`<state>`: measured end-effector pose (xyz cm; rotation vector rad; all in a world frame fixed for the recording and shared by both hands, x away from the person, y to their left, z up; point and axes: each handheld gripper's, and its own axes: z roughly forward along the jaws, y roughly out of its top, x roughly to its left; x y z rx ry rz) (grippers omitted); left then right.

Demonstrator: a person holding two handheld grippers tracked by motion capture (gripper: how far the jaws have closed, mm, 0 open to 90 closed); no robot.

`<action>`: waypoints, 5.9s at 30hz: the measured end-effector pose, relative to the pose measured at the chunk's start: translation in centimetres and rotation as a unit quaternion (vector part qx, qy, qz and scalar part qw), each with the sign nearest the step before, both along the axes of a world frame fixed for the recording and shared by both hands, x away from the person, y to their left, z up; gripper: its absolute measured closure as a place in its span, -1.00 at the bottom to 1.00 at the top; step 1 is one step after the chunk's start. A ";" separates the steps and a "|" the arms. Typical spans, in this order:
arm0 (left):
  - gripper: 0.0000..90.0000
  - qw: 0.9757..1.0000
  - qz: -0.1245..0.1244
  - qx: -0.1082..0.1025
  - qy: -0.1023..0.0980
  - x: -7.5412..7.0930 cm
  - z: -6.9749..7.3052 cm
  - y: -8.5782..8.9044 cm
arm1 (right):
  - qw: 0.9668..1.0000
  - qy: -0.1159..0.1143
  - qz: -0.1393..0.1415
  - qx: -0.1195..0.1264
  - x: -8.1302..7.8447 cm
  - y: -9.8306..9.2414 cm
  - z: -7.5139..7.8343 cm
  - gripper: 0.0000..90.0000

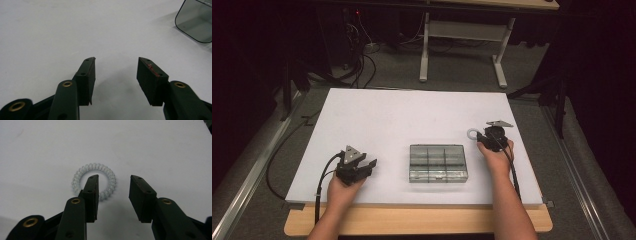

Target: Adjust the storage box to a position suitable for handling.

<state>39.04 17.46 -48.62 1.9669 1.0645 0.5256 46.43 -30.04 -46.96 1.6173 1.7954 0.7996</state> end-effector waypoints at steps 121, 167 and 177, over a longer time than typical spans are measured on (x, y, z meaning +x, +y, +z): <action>0.88 0.997 -0.053 -0.003 0.058 0.1 0.2 -10.7 | 0.994 -0.092 0.042 0.039 -17.1 -1.7 -0.7 0.47; 0.47 0.998 0.039 0.034 -0.023 -0.9 0.0 -0.7 | 0.993 -0.076 0.075 0.046 -19.3 0.0 -1.7 0.72; 0.34 0.999 0.033 0.040 -0.016 -0.8 -0.1 -0.9 | 0.991 -0.080 0.095 0.047 -19.8 0.8 -1.2 1.00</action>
